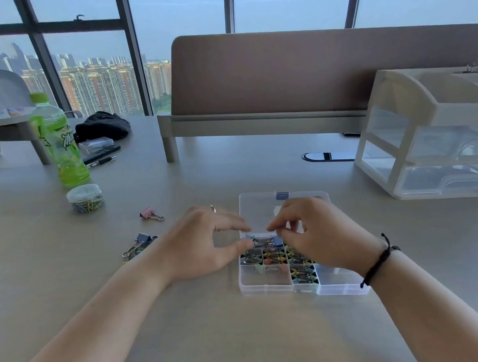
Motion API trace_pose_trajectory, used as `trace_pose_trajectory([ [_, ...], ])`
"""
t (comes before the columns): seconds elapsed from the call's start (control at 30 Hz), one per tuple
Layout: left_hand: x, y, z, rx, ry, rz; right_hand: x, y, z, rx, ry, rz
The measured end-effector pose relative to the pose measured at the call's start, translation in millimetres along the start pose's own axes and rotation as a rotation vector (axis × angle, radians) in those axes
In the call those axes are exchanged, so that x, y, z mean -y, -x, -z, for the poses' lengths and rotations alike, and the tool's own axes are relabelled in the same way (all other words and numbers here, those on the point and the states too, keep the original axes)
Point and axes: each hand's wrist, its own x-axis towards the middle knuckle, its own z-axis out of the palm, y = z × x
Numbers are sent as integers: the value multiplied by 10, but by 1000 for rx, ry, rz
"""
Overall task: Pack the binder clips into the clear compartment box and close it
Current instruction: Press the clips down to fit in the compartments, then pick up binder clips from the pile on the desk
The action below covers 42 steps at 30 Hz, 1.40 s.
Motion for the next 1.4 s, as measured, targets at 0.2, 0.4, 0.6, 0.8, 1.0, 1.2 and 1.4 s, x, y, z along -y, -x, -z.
trace_pose_trajectory([
  [0.2, 165, 175, 422, -241, 183, 187, 13, -25, 97, -235, -228, -68],
  [0.4, 435, 507, 582, -81, 3, 376, 381, -162, -63, -97, -175, -20],
  [0.6, 522, 659, 619, -67, -83, 480, 971, -368, -424, 265, 84, 127],
  [0.8, 575, 684, 581, 75, 32, 497, 1164, -646, -716, 297, 166, 77],
  [1.0, 546, 703, 623, 150, 96, 506, 1131, -685, -757, 353, 52, 43],
  [1.2, 535, 709, 625, 163, 119, 514, 1140, -630, -763, 365, -41, 49],
  [1.4, 586, 703, 598, 122, 89, 524, 1137, -657, -822, 324, -60, 59],
])
